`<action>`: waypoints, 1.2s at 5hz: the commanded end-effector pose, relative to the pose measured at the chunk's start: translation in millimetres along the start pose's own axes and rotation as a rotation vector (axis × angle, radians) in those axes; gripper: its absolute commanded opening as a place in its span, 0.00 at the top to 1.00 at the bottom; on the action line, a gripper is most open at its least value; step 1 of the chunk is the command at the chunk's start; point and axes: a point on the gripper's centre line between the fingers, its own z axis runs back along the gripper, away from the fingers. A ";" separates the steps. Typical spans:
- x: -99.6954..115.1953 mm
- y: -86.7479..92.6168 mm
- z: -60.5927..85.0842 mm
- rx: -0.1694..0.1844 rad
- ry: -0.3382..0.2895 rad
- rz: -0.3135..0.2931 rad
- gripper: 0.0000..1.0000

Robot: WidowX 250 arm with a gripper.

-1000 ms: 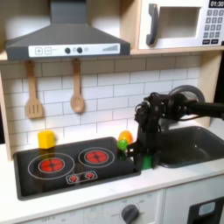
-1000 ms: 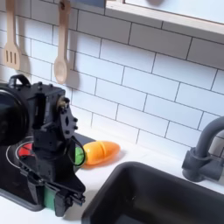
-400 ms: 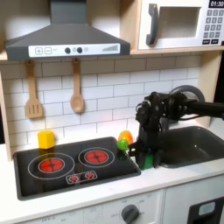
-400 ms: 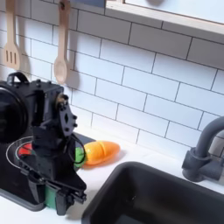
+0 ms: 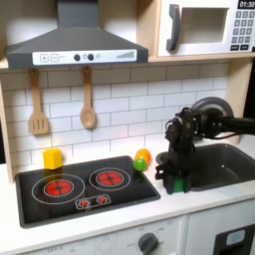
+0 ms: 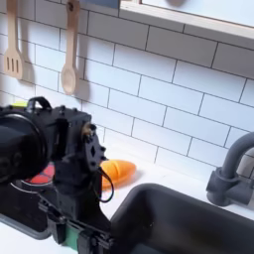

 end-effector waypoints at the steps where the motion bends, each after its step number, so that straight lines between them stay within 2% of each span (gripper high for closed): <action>1: 6.9 0.3 0.2 0.006 -0.013 0.031 1.00; 2: 12.2 5.9 2.7 0.005 -0.018 0.057 1.00; 4: 31.2 -2.8 16.2 -0.022 -0.027 0.041 1.00; 6: 29.3 -13.3 11.9 -0.044 0.003 0.025 1.00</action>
